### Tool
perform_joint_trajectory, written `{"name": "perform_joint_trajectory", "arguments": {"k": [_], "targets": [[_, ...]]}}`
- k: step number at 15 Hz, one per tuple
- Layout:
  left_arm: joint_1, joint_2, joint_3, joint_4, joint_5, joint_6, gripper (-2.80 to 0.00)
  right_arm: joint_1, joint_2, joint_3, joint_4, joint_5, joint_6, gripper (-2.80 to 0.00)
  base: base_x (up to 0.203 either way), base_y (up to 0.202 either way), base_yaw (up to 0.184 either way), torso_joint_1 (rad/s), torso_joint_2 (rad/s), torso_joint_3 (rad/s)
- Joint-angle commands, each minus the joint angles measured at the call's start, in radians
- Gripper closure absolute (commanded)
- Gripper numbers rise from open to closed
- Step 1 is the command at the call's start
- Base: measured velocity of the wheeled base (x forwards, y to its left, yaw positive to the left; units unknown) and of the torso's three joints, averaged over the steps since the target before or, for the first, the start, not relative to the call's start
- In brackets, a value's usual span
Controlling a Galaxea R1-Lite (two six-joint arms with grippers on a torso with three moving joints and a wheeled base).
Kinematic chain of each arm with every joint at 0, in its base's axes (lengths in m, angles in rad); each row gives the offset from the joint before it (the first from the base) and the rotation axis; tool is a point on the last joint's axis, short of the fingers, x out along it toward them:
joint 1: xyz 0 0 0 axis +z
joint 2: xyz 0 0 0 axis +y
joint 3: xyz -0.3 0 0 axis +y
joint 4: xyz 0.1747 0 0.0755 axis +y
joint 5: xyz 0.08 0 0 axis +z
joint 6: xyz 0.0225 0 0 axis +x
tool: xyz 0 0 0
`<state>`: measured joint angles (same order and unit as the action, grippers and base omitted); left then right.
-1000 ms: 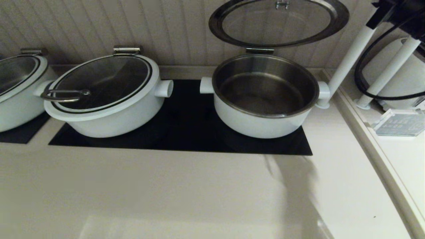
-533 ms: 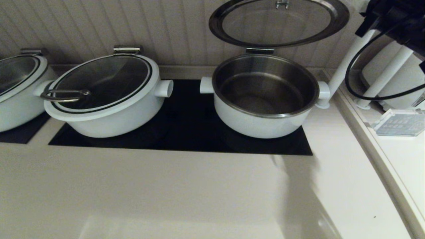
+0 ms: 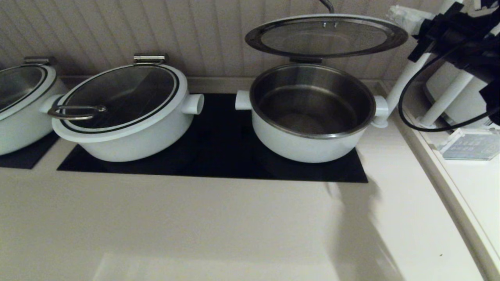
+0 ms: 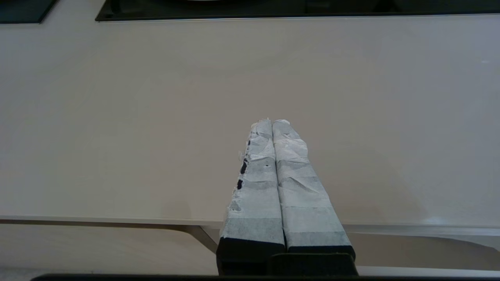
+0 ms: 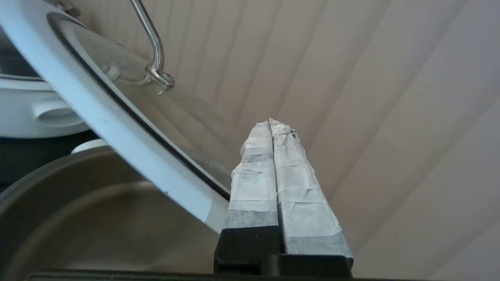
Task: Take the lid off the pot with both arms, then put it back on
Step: Close the pot lid
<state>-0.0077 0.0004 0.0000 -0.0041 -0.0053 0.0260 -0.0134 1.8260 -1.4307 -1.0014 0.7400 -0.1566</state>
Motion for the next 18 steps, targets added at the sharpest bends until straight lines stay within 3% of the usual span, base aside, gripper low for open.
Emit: {"name": "perform_joint_trajectory", "arguments": {"k": [1, 18], "targets": [[0.000, 0.000, 0.000, 0.000, 0.001, -0.001, 0.00, 0.000, -0.024, 0.055, -0.015, 0.007, -0.001, 0.00, 0.000, 0.000, 0.000, 0.000, 0.00, 0.000], [0.000, 0.000, 0.000, 0.000, -0.001, 0.002, 0.00, 0.007, -0.111, 0.472, -0.239, 0.021, -0.009, 0.00, 0.000, 0.000, 0.000, 0.000, 0.00, 0.000]]}}
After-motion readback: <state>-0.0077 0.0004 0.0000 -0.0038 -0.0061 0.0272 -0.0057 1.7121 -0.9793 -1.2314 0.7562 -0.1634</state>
